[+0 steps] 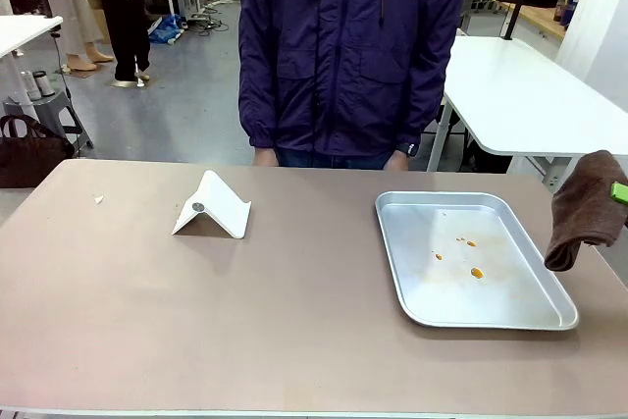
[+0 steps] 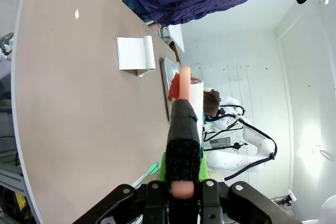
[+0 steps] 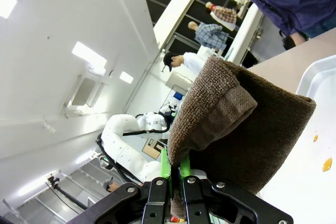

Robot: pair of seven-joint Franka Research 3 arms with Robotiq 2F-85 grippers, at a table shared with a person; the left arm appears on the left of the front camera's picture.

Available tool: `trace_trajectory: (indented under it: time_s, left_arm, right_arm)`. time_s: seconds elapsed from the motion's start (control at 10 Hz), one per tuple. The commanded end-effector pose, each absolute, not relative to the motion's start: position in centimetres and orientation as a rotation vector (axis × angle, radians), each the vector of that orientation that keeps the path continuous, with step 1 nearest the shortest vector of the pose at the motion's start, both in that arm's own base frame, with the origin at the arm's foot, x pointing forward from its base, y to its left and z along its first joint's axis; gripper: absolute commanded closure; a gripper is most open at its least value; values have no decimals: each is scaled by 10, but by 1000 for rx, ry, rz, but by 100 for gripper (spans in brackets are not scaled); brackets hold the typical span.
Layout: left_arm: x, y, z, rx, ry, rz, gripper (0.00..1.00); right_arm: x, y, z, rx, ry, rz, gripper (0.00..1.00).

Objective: Clean the surface of the table.
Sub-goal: If a person points to the right, clean the right side of the table with your right hand, and if they point to the left, clean the left side with your left hand.

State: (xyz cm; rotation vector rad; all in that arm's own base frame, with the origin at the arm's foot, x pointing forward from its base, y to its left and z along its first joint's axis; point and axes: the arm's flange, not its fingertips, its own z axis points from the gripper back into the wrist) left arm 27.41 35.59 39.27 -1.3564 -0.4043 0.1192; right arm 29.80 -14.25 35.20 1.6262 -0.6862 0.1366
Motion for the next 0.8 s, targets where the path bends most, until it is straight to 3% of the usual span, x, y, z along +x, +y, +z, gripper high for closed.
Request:
trace_trajectory:
  time_s: [0.0, 0.3, 0.4, 0.7]
  left_arm:
    - [274, 354, 397, -1359, -417, 120, 97]
    - [274, 354, 397, -1359, -417, 120, 97]
    - [274, 356, 393, -1356, -404, 119, 78]
    - [351, 375, 376, -1407, -323, 101, 78]
  right_arm:
    - [297, -142, 358, 1645, -668, 130, 100]
    - [297, -142, 358, 1645, -668, 130, 100]
    - [297, -142, 358, 1645, -668, 130, 100]
    - [297, -142, 358, 1645, -668, 130, 100]
